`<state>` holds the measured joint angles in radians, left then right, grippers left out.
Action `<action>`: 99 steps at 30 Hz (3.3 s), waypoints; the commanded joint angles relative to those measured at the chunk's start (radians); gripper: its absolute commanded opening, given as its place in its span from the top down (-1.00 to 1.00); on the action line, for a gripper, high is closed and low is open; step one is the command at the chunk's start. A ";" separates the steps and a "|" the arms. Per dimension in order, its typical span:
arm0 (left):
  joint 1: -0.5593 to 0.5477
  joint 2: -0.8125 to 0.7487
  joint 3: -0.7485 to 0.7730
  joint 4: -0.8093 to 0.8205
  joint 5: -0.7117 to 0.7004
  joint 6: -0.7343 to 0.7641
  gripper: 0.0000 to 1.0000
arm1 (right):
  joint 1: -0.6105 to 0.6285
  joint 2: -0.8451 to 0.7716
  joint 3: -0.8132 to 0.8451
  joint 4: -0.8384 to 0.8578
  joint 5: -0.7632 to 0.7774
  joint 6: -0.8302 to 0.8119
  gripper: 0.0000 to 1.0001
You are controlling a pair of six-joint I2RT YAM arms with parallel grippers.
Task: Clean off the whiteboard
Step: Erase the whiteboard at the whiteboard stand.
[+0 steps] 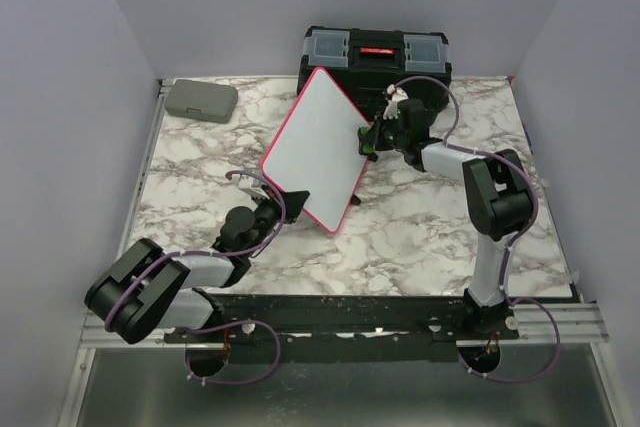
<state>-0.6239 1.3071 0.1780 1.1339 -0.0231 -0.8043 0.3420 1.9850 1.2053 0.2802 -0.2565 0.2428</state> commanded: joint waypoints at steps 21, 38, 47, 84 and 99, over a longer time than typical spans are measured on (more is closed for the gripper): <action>-0.020 0.003 0.066 0.090 0.213 -0.075 1.00 | 0.037 0.030 -0.078 -0.116 -0.452 -0.138 0.99; -0.020 -0.026 0.061 0.055 0.221 -0.059 1.00 | 0.000 0.144 0.149 -0.049 -0.036 0.024 0.99; -0.015 -0.025 0.066 0.049 0.233 -0.062 1.00 | 0.000 0.132 0.165 0.019 0.026 0.057 0.99; 0.029 -0.123 0.062 -0.067 0.259 -0.032 1.00 | 0.016 0.146 0.219 -0.199 -0.141 -0.138 0.99; 0.033 -0.096 0.077 -0.057 0.272 -0.039 1.00 | 0.309 -0.122 -0.104 0.038 -0.385 -0.198 0.99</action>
<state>-0.5686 1.2057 0.1963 0.9817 0.0570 -0.8005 0.4675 1.9179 1.2610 0.3042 -0.4511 0.0650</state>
